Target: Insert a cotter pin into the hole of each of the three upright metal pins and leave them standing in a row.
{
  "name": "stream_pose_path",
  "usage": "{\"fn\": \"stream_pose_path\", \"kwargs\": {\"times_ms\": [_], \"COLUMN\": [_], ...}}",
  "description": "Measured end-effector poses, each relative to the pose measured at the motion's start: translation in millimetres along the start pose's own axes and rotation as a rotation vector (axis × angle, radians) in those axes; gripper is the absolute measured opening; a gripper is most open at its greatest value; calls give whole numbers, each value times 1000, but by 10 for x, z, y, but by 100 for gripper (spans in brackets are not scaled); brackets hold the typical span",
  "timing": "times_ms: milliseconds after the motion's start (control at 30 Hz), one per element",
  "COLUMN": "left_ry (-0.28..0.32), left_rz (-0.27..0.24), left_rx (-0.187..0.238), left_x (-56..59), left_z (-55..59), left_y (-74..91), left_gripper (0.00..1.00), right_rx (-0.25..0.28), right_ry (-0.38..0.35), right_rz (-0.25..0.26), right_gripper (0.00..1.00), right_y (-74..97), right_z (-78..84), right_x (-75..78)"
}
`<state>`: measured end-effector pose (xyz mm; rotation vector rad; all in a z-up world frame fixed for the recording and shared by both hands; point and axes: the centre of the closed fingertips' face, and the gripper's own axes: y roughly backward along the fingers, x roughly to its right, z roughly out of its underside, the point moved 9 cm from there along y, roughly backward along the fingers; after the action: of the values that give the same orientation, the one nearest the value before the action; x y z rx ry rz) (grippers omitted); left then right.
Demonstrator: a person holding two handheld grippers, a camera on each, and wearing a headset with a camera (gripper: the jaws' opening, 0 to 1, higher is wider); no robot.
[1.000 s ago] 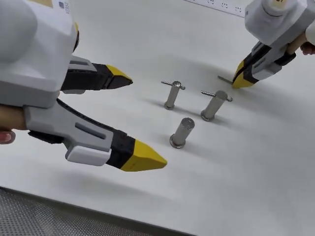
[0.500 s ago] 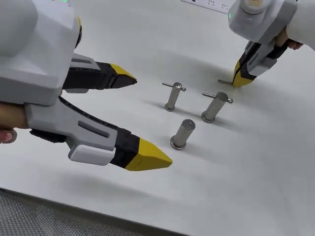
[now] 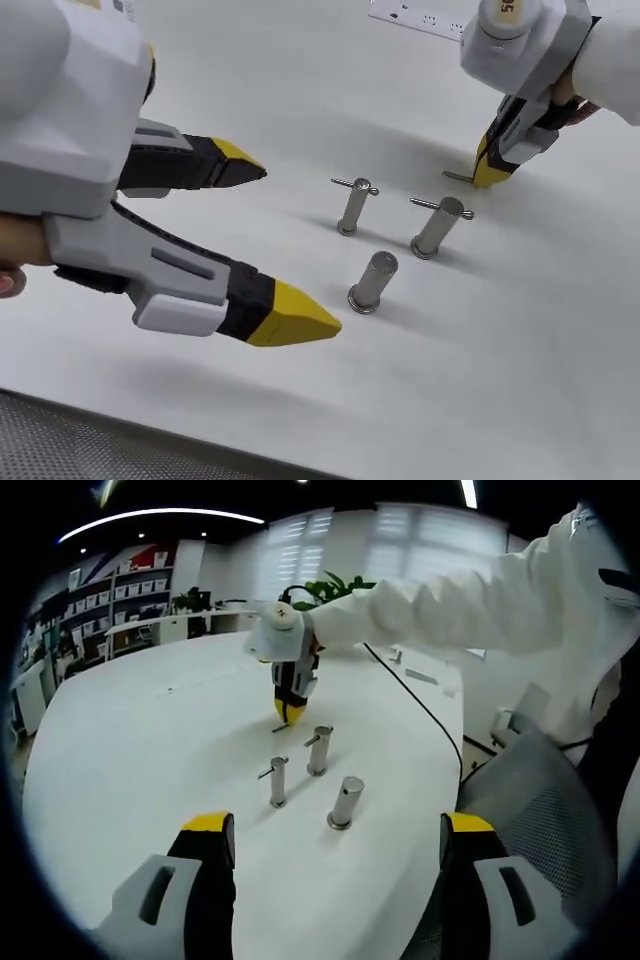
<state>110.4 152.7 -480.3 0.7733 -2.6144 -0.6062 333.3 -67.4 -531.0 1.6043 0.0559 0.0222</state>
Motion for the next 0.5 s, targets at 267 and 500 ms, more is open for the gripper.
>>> {"fn": "stream_pose_path", "kwargs": {"times_ms": [267, 500], "left_ry": [-19, -17], "left_rz": [-16, -7], "left_rx": [-11, 2], "left_x": [13, 50], "left_z": [-51, -95], "left_y": [37, 56], "left_gripper": [84, 80], "right_rx": [37, 72], "right_ry": [-29, -82], "right_rz": [26, 32], "right_gripper": [0, 0], "right_y": [4, 33], "right_z": [20, 56], "right_x": [-26, -75]}}
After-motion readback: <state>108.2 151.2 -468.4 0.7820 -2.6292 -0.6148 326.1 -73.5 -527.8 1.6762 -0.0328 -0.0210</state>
